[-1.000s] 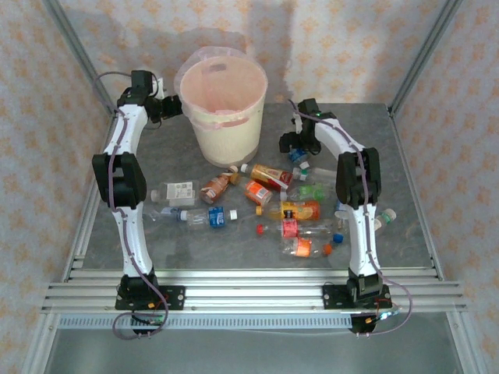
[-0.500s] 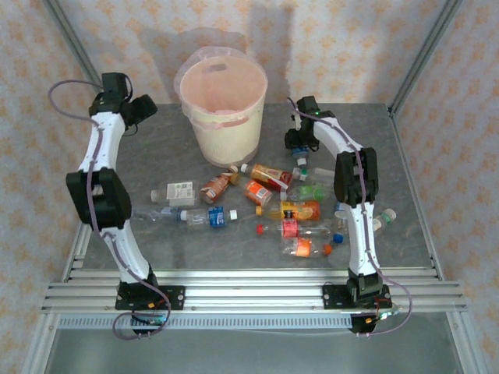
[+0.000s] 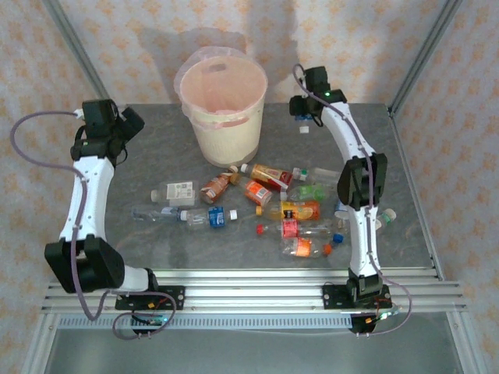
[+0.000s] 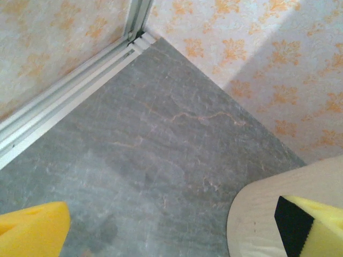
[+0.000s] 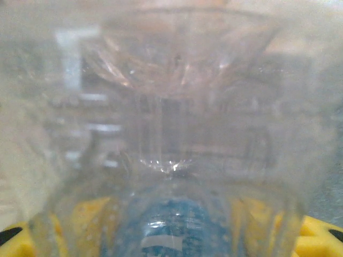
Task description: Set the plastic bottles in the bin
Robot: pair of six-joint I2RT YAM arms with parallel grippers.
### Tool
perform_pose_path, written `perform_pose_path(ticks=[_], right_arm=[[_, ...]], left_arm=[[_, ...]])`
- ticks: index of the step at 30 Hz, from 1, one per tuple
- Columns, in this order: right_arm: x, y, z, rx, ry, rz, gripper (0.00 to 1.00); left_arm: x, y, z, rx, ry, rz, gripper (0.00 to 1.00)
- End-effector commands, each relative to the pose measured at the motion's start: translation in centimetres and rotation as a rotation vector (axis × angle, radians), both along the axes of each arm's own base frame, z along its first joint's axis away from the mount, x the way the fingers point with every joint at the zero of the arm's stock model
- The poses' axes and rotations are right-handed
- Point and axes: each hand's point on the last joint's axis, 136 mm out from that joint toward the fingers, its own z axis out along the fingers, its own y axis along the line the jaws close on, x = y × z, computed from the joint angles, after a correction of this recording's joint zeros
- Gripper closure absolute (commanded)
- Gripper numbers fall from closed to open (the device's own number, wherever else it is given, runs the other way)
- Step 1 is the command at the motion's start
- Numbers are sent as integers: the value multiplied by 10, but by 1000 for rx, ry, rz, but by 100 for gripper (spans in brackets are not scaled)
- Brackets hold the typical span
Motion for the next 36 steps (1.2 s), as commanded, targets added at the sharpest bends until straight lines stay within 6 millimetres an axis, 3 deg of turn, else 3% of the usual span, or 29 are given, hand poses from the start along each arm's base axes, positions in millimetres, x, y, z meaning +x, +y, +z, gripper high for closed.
perform_pose_path(ticks=[1,11,17,24,28,36], right_arm=[[-14,13,124,141,-240,-5,73],[-49,88,238,232,-497,103,75],[-59,136,266,341,-594,179,75],[-55,194,256,427,-632,270,75],[-46,220,232,442,-616,307,74],[-37,244,174,403,-499,346,74]], left_arm=[[-14,-1,9,-27,-72,49,0],[-43,-15,-5,-80,-84,36,0],[-51,-28,-23,-120,-77,4,0],[-54,-35,-39,-140,-51,-21,0],[-55,-38,-42,-142,-53,-30,0],[-55,-39,-45,-144,-51,-38,0]])
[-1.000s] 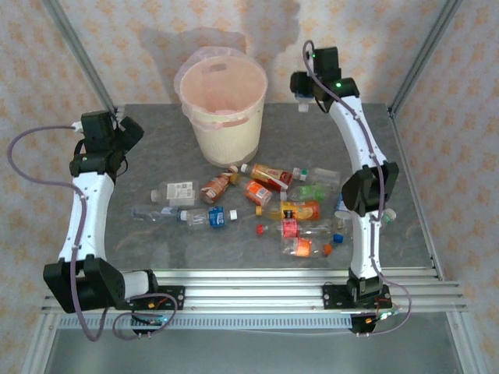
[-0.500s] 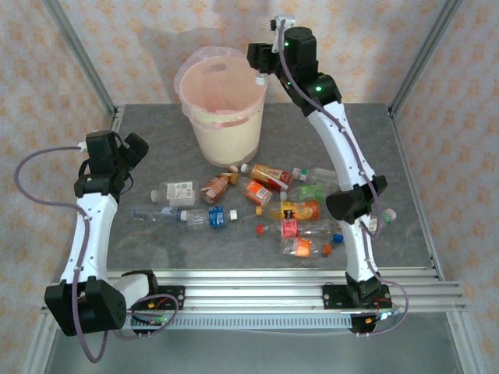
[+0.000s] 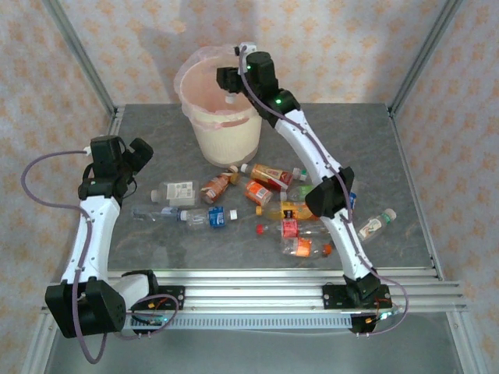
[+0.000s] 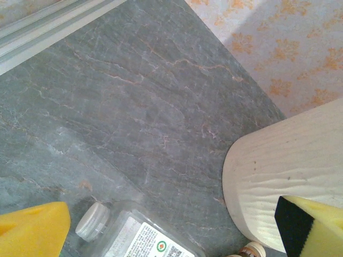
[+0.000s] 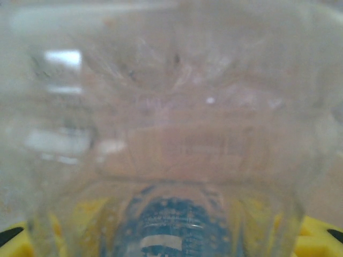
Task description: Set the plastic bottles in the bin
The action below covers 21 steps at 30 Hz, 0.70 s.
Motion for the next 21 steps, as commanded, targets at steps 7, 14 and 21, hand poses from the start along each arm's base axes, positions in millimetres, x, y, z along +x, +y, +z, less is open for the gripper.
perform_pose_path(ticks=[7,14,21], right_arm=[[-19,10,-24,-81,88,36,74],[-31,5,-45,-134,187,42,73],[-41,1,-46,-161,216,65,57]], left_arm=[[3,-7,5,-11,-38,-16,0],[2,-7,8,-7,-42,-14,0],[2,-7,10,-13,-48,-6,0]])
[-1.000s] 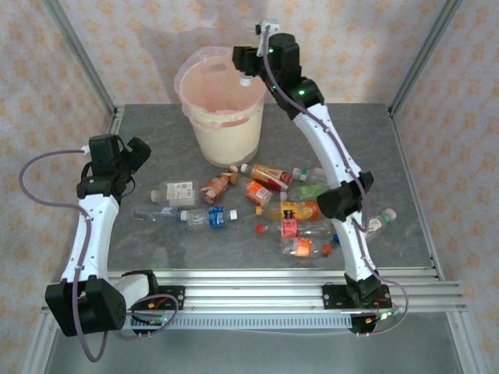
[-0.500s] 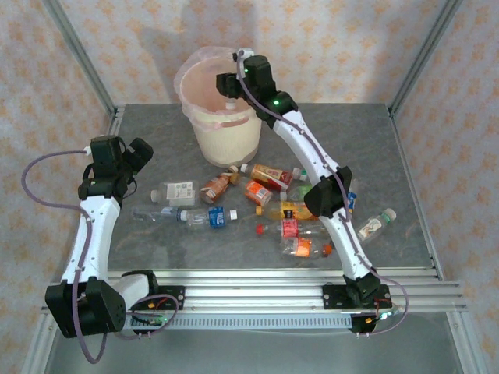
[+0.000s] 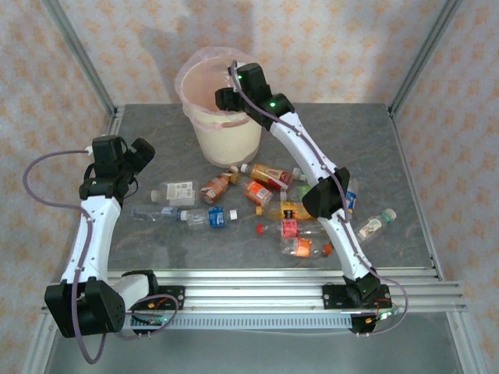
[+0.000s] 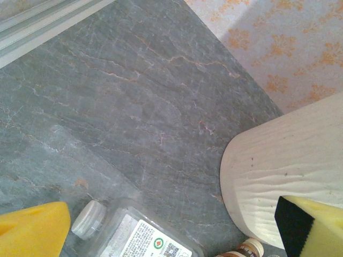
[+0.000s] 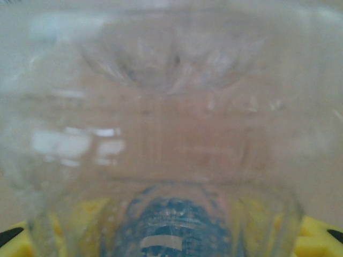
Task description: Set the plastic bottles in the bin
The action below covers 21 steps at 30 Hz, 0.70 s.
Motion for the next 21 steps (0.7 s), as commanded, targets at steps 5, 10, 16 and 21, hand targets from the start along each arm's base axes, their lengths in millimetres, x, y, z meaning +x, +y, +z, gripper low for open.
perform_pose_path(ticks=[5,10,16,21], right_arm=[[-13,-6,18,-20,-7,15,37],[-13,-6,23,-9,-18,16,30],[-12,-9,35,-8,-53,6,24],[-11,-12,49,-3,-93,-4,18]], left_arm=[[1,-2,12,-4,-49,8,0],[-2,0,11,1,-36,18,0],[-6,2,6,0,-8,38,0],[-9,3,2,-5,17,51,0]])
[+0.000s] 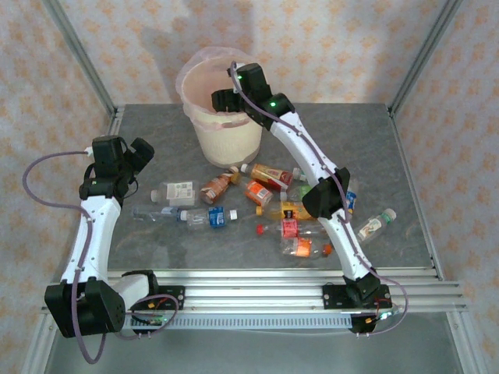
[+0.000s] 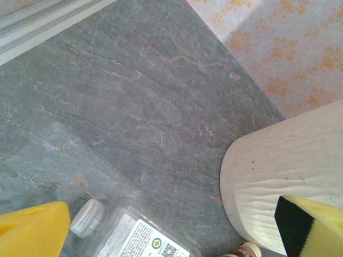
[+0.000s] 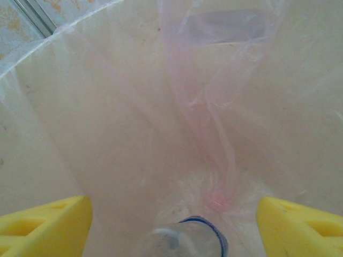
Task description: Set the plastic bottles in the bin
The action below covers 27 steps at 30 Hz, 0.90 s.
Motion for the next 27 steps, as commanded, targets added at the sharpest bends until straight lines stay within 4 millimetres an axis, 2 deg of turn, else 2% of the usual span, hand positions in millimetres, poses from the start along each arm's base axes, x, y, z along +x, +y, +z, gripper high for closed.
perform_pose_path(ticks=[1,4,8,12,15,21,23,27], right_arm=[[-10,-12,54,23,-98,-16,16],[-11,-17,75,31,-153,-27,10],[-18,-30,116,49,-243,-56,0],[-33,-49,154,46,-311,-90,1],[-46,-66,173,28,-329,-123,1],[-69,-99,189,-27,-312,-198,1],[-77,-110,187,-48,-283,-221,1],[-96,-133,168,-101,-178,-279,1]], left_arm=[[-10,2,2,5,23,38,0],[-17,6,-1,11,59,64,0],[-26,6,-5,-8,83,76,0],[-37,4,-9,-37,99,81,0],[-49,2,-13,-54,115,92,0],[-75,-5,-21,-92,147,108,0],[-84,-9,-27,-119,163,116,0],[-103,-20,-46,-186,200,124,0]])
